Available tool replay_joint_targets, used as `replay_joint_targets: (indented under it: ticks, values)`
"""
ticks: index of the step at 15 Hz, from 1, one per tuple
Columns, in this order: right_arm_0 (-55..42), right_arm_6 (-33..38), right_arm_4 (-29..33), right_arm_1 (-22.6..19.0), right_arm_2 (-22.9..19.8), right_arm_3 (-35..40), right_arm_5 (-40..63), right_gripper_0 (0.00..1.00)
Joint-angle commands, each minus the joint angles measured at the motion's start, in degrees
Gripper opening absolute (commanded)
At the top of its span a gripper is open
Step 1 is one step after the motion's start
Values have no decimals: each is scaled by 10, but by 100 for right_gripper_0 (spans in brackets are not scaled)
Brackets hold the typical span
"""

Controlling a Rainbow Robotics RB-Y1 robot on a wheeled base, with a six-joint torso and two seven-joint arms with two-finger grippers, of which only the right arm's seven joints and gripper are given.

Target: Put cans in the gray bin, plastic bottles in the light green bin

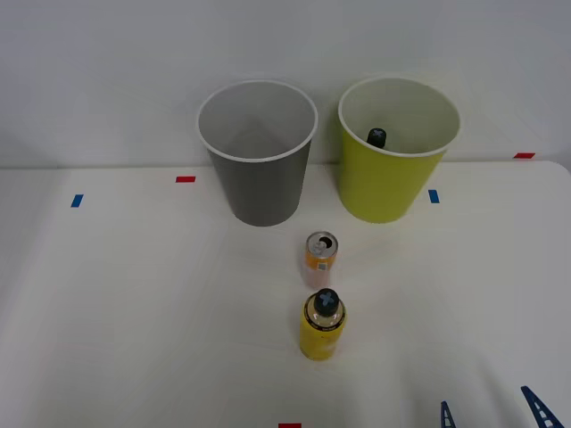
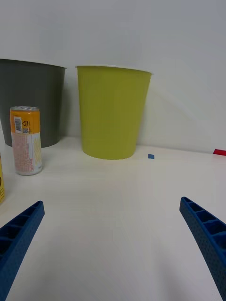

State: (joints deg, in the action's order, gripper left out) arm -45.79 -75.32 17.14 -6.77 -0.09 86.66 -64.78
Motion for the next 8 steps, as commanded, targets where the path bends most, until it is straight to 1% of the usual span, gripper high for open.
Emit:
replay_joint_targets:
  ticks: [1,8]
  values:
    - [0,0,0,0,0,0,0,100]
    - [0,0,0,0,0,0,0,100]
